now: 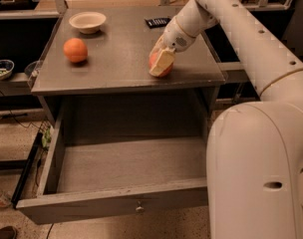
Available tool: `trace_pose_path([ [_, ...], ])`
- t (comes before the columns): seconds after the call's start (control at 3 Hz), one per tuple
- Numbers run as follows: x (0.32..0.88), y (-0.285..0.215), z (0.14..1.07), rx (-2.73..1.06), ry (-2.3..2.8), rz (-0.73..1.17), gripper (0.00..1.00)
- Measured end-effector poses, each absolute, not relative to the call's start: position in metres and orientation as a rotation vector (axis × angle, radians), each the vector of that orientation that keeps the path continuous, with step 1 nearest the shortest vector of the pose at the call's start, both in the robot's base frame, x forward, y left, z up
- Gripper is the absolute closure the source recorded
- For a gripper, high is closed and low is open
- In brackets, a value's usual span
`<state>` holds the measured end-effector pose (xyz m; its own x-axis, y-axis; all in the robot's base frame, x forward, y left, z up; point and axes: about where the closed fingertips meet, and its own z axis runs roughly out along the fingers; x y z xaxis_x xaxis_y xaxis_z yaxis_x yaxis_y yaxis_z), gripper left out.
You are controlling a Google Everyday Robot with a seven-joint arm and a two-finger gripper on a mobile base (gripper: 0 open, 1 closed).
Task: Pick apple from top drawer and place on counter
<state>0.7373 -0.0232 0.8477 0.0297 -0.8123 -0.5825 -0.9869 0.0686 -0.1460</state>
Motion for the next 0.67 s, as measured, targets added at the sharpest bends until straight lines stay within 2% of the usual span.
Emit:
trace_pose_path([
  [0.33, 0.7373, -0.0231, 0.8476, -1.785, 1.824, 0.43, 0.58],
  [0.67, 0.7374, -0.0231, 0.8476, -1.785, 1.824, 0.43, 0.27],
])
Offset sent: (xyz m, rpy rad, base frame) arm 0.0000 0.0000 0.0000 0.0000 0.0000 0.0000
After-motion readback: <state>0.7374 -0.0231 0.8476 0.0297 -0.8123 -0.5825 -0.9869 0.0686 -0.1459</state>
